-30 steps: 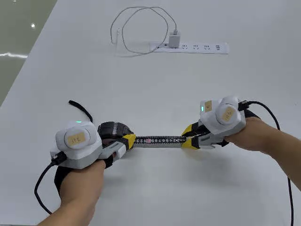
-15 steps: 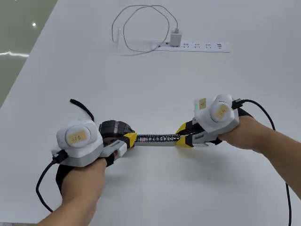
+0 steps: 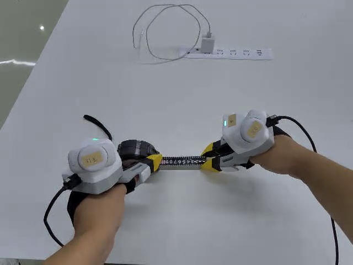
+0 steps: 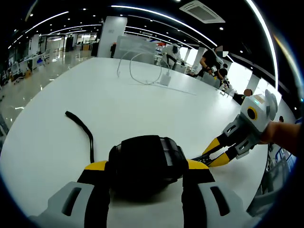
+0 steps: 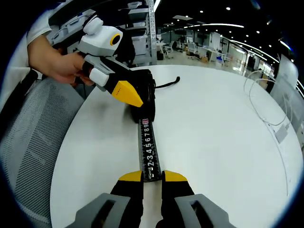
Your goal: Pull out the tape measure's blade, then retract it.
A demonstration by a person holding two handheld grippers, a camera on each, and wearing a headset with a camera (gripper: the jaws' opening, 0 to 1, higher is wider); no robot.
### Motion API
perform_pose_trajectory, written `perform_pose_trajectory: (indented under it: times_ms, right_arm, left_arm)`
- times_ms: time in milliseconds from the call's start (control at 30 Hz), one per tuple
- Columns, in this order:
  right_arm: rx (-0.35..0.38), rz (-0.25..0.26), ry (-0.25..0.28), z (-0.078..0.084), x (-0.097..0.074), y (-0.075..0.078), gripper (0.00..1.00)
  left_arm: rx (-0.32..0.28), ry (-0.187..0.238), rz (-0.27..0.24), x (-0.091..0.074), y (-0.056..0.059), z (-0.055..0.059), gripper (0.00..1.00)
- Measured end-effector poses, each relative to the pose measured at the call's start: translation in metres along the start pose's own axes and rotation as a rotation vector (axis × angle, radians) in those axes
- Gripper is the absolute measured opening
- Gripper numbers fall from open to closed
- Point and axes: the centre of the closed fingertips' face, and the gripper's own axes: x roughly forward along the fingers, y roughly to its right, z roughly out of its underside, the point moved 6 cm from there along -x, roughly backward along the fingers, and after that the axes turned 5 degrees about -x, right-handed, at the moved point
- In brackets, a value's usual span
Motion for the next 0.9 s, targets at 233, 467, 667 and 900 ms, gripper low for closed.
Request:
perform_pose_trajectory:
  times_ms: [233, 467, 667, 900]
  right_arm:
    - [-0.001, -0.004, 0.009, -0.006, 0.006, 0.000, 0.10]
    - [0.004, -0.001, 0.025, -0.011, 0.011, -0.001, 0.10]
    - [0.009, 0.001, 0.033, -0.014, 0.015, -0.001, 0.10]
    - [0.014, 0.000, 0.042, -0.020, 0.020, -0.002, 0.09]
  left_arm:
    - [-0.003, 0.000, 0.001, 0.000, 0.000, 0.000, 0.57]
    - [-0.006, 0.001, 0.001, -0.001, 0.001, 0.000, 0.57]
    - [-0.010, 0.000, 0.002, -0.001, 0.001, 0.000, 0.57]
    - [-0.021, 0.001, 0.006, -0.001, 0.000, 0.000, 0.57]
